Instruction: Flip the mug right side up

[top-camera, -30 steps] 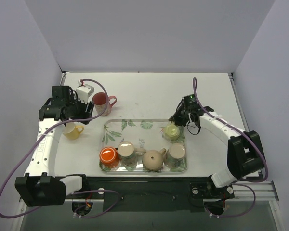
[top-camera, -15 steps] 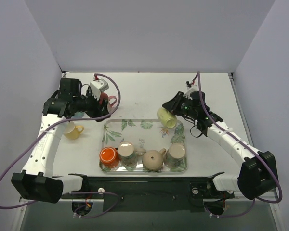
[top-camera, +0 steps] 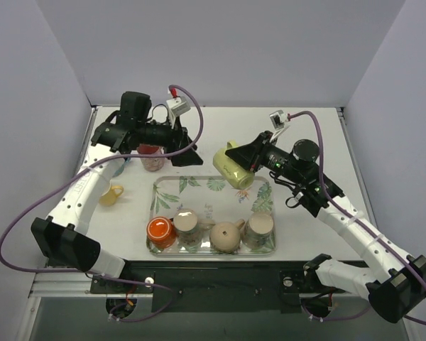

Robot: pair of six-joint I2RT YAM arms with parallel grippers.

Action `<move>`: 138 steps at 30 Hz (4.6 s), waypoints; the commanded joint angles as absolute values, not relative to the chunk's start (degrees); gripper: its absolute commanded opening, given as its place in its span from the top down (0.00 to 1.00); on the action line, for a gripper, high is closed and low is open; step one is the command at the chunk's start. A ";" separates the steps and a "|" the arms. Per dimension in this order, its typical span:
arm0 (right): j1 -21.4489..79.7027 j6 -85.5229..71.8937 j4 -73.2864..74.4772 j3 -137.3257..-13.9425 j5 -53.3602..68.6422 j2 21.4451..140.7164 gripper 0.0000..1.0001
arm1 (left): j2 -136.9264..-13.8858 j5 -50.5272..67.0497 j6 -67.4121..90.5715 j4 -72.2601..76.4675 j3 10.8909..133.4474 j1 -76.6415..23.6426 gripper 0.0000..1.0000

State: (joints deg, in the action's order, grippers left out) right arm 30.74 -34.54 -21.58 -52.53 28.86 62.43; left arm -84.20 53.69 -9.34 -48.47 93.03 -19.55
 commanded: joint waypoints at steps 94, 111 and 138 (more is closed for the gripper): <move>25.22 -54.40 24.18 -40.34 15.20 70.74 0.34 | -73.74 8.09 -19.42 -49.57 72.33 -10.63 0.24; 26.27 -42.90 25.58 -44.38 14.78 62.16 1.00 | -74.18 11.50 -20.48 -53.96 78.04 -15.81 0.24; 27.33 -15.90 -21.96 -36.20 28.99 35.15 1.00 | -80.07 47.88 -8.39 -44.51 90.11 -29.18 0.12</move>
